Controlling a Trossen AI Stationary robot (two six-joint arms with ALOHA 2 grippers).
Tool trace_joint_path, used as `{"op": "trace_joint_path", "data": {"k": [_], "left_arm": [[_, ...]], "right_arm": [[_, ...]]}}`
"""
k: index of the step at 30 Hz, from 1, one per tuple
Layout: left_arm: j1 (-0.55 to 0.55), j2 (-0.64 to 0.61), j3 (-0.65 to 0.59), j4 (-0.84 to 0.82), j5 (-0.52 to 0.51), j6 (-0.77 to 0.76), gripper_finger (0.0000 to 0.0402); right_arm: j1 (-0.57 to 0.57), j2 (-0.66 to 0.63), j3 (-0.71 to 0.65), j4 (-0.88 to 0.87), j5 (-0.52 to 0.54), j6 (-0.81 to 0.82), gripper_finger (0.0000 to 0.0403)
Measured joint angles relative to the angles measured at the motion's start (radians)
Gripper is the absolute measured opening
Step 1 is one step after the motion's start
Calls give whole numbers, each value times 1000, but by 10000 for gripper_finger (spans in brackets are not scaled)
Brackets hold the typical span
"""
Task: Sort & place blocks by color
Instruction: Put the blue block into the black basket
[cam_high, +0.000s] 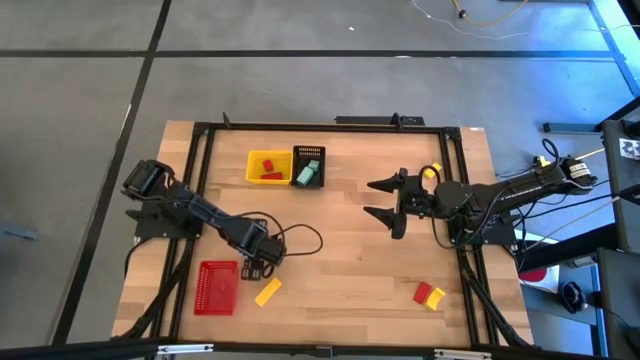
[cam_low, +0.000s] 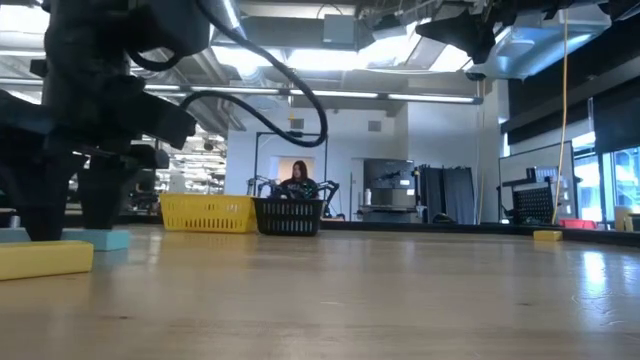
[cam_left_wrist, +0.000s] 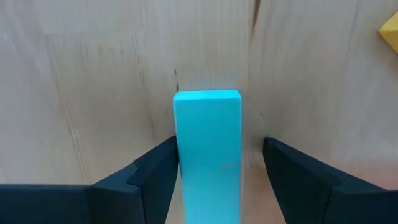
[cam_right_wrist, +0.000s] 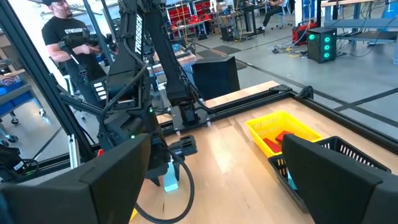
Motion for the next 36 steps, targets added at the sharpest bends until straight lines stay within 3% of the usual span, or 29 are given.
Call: {"op": "trace_joint_path", "data": {"k": [5,11,15,20,25,31,36], "left_arm": [[0,2,-1,11,-21,58,206],[20,-9,-3,9,-10,74,118],[54,-56,-8,2,-5,112,117],[146,-214,-8,-6,-27,162,117],[297,-440,-8,17,-150,167,117],[458,-689,-8,284,-164,210,117],[493,-807,-86,683,-106,195,117]], "right_arm": [[0,0,0,0,0,23,364],[0,0,0,-1,0,25,364],[0,0,0,-5,0,24,364],[-1,0,-1,-15,0,23,364],[-1,0,-1,-21,5,23,364],[-1,0,-1,-22,7,19,364],[-2,0,-1,-22,7,19,364]]}}
